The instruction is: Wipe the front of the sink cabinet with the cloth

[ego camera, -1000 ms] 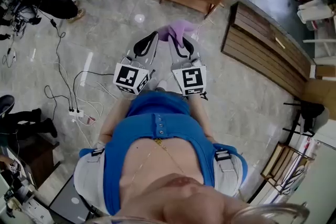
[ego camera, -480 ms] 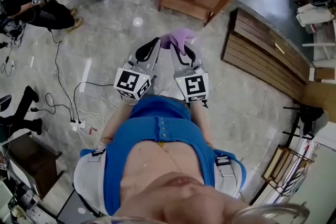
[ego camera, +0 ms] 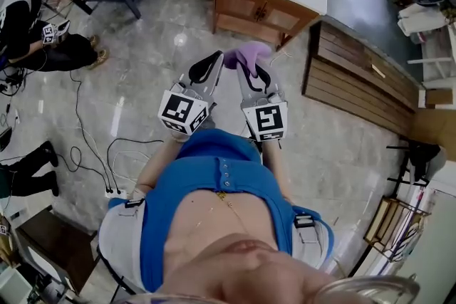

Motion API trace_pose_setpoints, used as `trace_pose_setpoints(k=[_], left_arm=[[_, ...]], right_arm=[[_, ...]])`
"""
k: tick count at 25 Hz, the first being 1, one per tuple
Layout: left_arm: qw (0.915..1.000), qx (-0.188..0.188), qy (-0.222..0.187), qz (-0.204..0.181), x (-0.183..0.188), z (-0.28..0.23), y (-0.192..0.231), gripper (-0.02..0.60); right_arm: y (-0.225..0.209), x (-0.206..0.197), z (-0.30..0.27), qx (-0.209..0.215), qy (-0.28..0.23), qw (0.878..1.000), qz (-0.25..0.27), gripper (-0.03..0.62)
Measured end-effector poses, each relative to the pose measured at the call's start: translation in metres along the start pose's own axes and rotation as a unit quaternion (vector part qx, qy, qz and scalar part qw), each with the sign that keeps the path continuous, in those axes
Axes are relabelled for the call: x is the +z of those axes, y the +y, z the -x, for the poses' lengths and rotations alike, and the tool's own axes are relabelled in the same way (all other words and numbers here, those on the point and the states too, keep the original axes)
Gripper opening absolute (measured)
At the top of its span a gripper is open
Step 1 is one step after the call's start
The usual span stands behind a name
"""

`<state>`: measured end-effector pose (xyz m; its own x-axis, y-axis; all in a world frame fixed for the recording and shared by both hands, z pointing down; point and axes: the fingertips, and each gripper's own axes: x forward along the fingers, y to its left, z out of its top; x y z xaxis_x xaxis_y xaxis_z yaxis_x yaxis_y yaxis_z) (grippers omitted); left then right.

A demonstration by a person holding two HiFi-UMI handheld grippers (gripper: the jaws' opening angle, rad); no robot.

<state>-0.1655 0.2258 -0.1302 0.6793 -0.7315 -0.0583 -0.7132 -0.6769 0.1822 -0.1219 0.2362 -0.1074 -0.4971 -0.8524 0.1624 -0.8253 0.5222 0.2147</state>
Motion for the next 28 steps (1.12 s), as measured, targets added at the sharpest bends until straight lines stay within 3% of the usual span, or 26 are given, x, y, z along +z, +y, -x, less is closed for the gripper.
trace_pose_setpoints(k=[8,14,22,28], left_arm=[[0.9997,-0.021,0.012,0.003,0.004,-0.027,0.069,0.000],[0.9995,-0.020,0.020,0.011,0.002,-0.033,0.099,0.000],[0.9994,-0.007,0.020,0.026,-0.004,-0.067,0.123,0.000],[0.9997,0.000,0.018,0.016,-0.002,-0.127,0.147,0.000]], right_arm=[[-0.007,0.001,-0.078,-0.010,0.011,1.000,-0.010,0.063],[-0.010,0.000,-0.102,-0.016,0.028,0.999,-0.017,0.063],[-0.043,-0.011,-0.130,-0.014,0.040,0.999,-0.015,0.063],[-0.094,-0.019,-0.171,-0.006,0.037,0.999,-0.016,0.063]])
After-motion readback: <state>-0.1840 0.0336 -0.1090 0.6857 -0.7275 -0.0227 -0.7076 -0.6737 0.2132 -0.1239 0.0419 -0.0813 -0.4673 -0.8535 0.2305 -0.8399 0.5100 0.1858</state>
